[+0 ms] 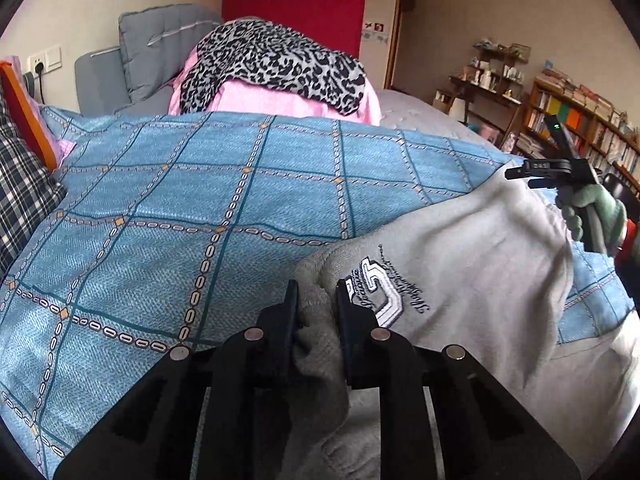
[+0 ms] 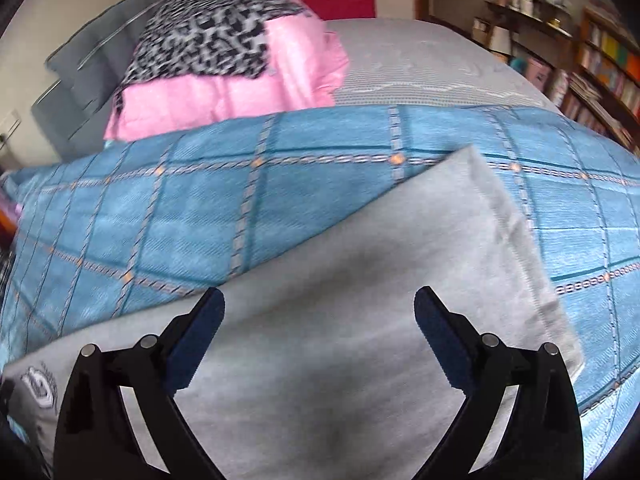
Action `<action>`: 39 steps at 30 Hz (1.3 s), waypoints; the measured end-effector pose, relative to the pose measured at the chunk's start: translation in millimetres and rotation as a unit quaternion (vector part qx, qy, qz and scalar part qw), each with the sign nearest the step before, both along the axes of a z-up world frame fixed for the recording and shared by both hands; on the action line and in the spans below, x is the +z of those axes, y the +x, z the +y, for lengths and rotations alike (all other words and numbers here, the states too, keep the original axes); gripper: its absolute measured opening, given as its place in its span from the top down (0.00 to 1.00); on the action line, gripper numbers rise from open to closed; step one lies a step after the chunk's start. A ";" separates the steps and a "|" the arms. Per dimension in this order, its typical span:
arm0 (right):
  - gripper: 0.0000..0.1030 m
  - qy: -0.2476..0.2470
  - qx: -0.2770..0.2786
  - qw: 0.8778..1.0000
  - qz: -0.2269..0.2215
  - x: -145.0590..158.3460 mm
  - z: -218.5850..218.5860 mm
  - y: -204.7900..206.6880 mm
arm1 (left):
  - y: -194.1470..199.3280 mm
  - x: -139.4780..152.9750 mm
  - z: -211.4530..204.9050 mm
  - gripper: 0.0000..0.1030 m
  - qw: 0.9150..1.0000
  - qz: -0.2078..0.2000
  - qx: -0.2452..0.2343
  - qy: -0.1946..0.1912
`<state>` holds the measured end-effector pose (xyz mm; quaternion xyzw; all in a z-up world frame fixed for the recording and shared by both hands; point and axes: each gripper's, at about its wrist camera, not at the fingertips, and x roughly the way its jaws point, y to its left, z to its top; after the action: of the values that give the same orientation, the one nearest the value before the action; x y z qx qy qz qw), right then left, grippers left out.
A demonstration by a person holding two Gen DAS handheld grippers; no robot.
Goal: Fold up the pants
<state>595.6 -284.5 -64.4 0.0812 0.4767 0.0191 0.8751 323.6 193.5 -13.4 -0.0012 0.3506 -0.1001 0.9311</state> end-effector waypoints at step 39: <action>0.90 -0.054 -0.139 0.988 0.036 -32.1 -61.0 98.0 | -70.1 55.8 10.4 0.84 0.960 -0.097 -0.162 -0.208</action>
<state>693.6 -345.5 -96.4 0.0994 0.4927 -0.1312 0.8545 253.5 203.9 42.4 -0.1278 0.2256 -0.3199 0.9113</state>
